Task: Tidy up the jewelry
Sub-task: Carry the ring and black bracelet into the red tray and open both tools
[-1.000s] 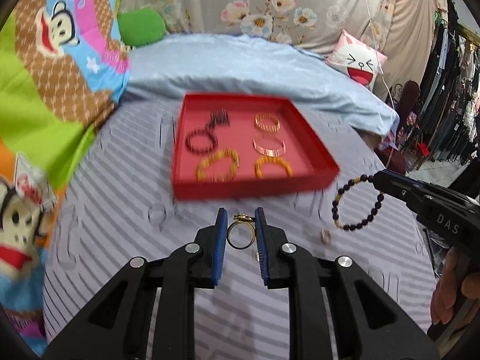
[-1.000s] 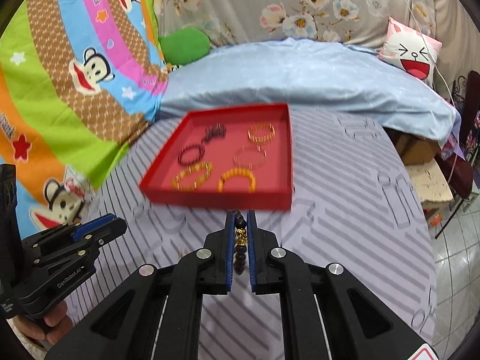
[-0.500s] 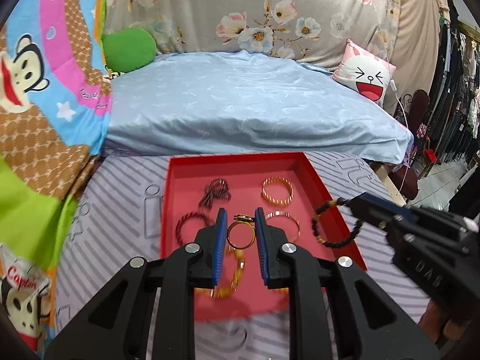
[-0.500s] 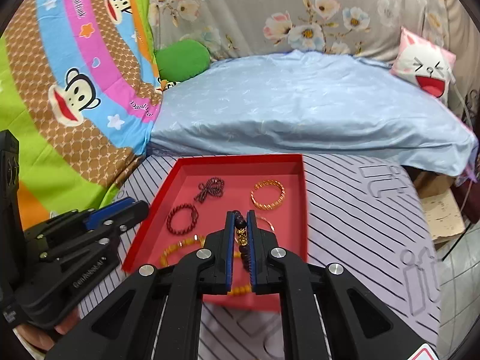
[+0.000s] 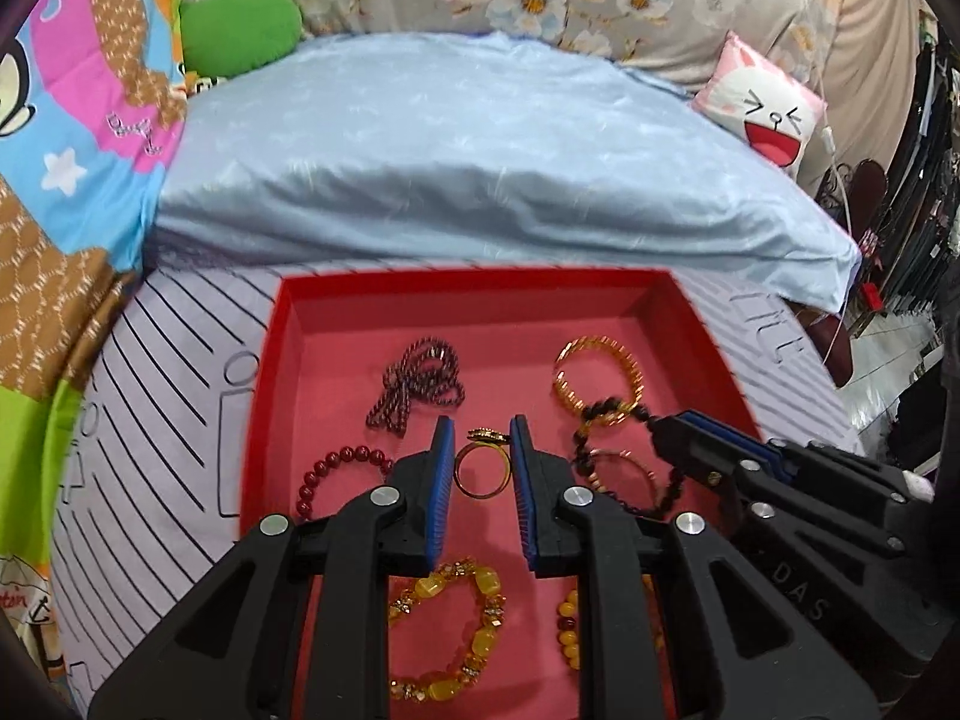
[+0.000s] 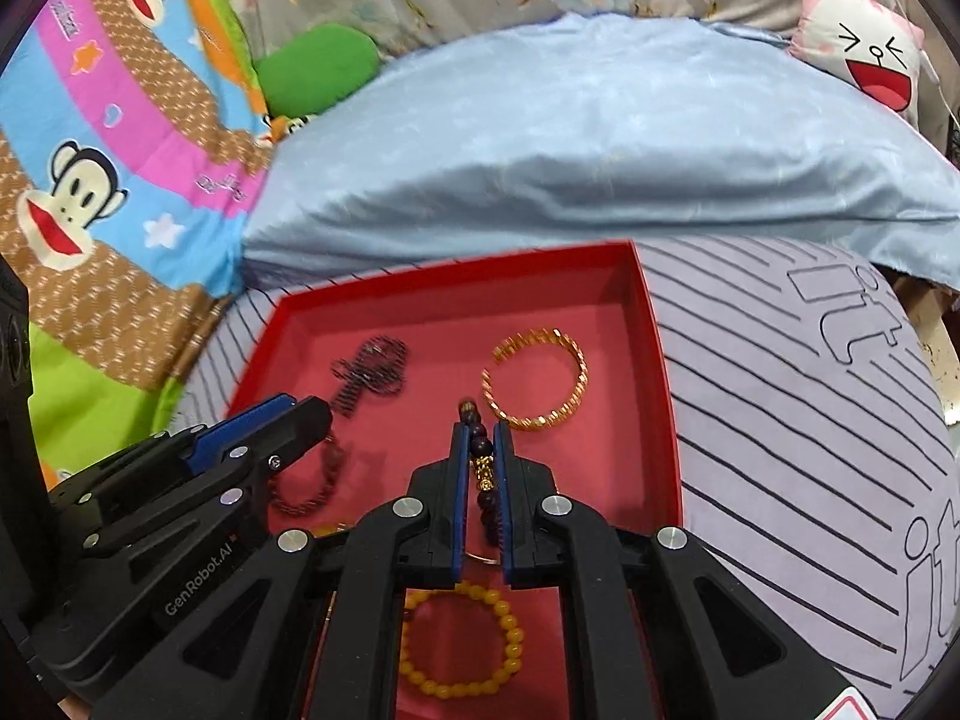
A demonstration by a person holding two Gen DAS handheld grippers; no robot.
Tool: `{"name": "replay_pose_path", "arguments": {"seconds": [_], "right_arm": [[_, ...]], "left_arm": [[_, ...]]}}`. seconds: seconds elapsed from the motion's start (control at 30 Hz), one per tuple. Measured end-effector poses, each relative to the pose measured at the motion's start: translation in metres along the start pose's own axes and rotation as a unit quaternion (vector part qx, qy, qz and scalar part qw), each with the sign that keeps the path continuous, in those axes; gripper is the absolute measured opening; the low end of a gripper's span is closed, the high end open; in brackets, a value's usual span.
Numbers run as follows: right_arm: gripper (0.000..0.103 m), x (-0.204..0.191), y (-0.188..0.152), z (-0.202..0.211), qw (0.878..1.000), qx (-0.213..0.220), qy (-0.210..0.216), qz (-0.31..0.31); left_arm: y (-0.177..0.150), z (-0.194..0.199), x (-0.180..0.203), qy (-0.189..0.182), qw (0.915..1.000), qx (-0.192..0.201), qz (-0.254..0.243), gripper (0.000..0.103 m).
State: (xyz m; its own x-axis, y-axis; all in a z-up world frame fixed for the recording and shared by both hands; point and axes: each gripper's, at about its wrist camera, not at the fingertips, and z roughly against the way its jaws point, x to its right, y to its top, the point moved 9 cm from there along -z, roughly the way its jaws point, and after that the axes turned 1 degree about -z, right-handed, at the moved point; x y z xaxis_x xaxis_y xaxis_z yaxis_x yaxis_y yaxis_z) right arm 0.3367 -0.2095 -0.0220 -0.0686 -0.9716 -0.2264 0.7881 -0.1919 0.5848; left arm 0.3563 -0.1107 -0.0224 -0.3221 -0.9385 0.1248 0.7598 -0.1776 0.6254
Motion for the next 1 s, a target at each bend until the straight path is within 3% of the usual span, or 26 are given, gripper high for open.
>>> {"name": "replay_pose_path", "arguments": {"seconds": [0.2,1.0], "right_arm": [[0.008,0.008,-0.008,-0.01,0.999,-0.009,-0.033,0.012],[0.011,0.006,-0.016,0.009,1.0,0.008,-0.028,0.011]], "left_arm": [[-0.01,-0.014,-0.005,0.003,0.9999,-0.013,0.0,0.018],[-0.012,-0.002,-0.011,0.008,0.9999,-0.001,0.013,0.025]]}}
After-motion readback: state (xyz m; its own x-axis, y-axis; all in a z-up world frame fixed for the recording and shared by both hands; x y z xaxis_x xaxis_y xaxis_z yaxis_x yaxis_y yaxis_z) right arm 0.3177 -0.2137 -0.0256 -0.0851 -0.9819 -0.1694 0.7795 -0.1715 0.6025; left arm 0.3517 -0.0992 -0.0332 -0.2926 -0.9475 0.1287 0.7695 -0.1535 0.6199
